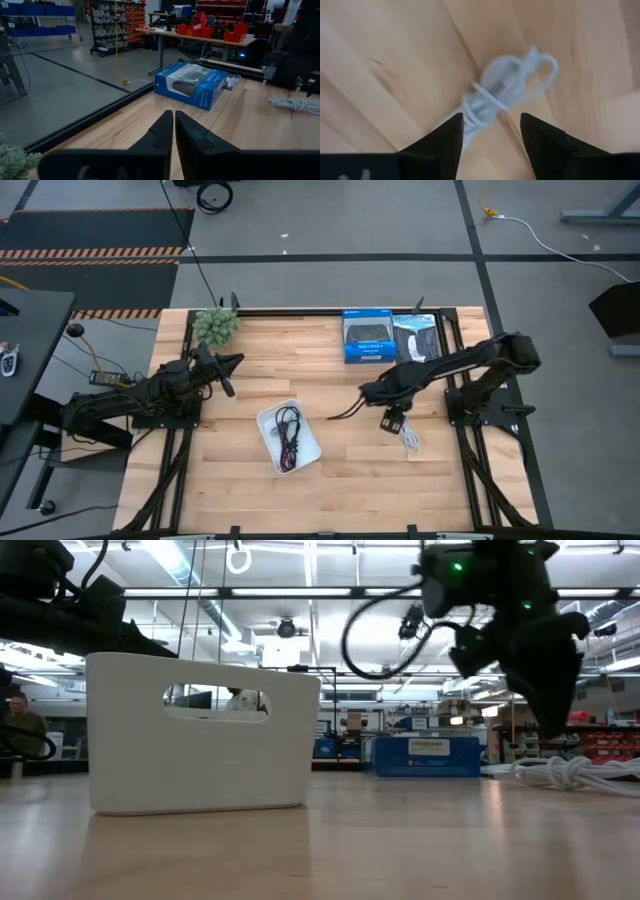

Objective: Pick and place USB-C Cables
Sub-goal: Put the white charger cable into the white bin

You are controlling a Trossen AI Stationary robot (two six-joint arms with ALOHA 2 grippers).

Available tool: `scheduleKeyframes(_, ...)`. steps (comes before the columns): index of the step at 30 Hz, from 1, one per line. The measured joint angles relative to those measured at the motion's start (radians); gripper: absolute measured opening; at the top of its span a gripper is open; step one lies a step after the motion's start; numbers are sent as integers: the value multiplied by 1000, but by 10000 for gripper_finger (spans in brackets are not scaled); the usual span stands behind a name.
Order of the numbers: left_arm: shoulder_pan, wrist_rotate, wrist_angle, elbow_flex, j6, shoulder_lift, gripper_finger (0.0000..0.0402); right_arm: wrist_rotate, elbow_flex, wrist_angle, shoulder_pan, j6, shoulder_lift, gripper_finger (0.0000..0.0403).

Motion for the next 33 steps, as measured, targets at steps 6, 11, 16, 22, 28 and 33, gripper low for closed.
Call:
scheduleKeyframes(6,0,0,0,0,0,0,25,-65,-141,61,-32,97,-117,227)
scheduleKeyframes(11,0,0,0,0,0,0,25,-105,-222,143,-33,162,-154,251)
scheduleKeyframes(16,0,0,0,0,0,0,25,-124,-294,255,-33,209,-155,262)
scheduleKeyframes(22,0,0,0,0,0,0,25,-39,-312,316,-28,225,-155,233)
scheduleKeyframes(28,0,0,0,0,0,0,25,28,-312,350,-28,205,-155,152)
scheduleKeyframes(33,0,0,0,0,0,0,25,34,-312,372,-30,200,-156,79)
